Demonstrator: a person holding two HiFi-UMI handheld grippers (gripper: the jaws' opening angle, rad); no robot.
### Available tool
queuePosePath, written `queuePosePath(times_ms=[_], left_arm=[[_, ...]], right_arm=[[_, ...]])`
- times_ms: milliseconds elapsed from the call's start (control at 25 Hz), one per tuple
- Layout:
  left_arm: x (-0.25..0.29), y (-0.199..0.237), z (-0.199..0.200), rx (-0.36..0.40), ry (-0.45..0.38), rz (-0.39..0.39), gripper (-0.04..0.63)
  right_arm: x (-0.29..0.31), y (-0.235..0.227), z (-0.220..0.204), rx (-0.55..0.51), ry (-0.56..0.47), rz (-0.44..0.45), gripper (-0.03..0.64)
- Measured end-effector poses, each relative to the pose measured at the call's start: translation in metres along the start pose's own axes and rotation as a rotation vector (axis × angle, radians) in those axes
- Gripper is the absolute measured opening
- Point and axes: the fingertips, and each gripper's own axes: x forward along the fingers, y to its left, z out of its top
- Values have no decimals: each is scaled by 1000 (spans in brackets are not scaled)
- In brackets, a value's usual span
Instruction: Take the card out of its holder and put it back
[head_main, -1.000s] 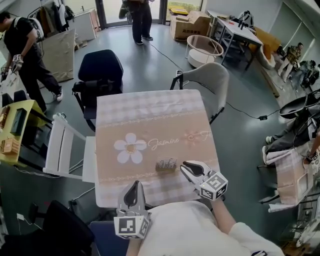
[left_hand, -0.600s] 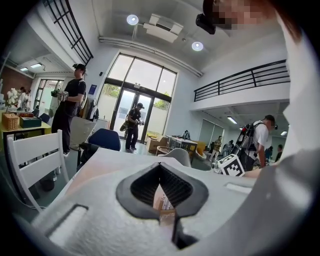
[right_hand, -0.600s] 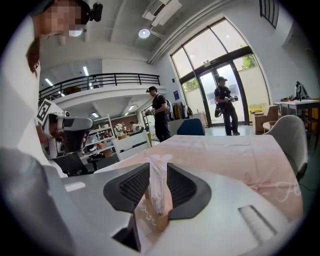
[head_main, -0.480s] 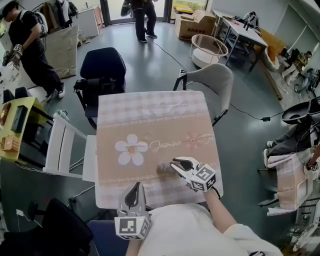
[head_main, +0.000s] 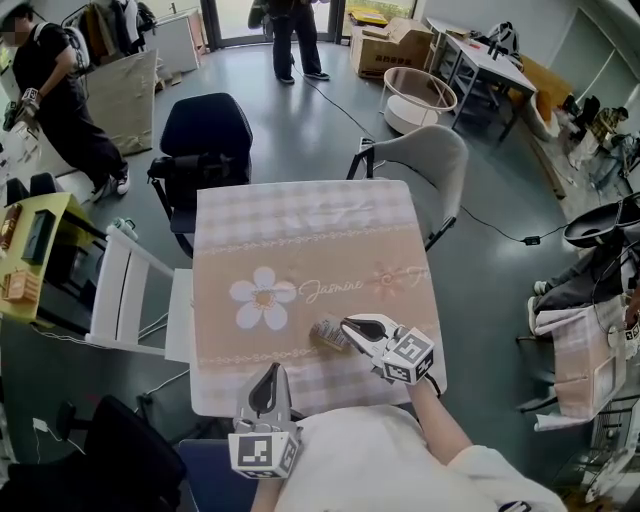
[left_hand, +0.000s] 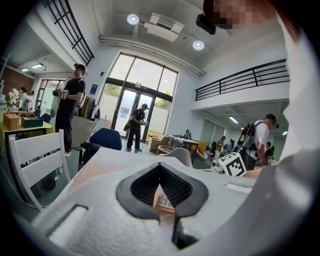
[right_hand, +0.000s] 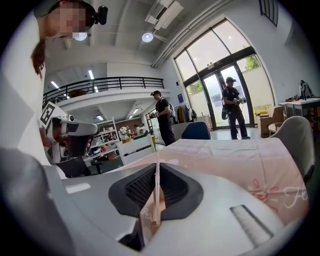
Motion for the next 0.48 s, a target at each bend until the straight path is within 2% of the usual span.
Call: queuePosePath(times_ms=[320,480], left_arm=[[-2,-2,0,9,-5,-6,3],[-2,-1,1,5,-8,-7,3]], right_arm=[[-12,4,31,3,-73,-33,21],[-26,2,57,10,-151,-91,20]])
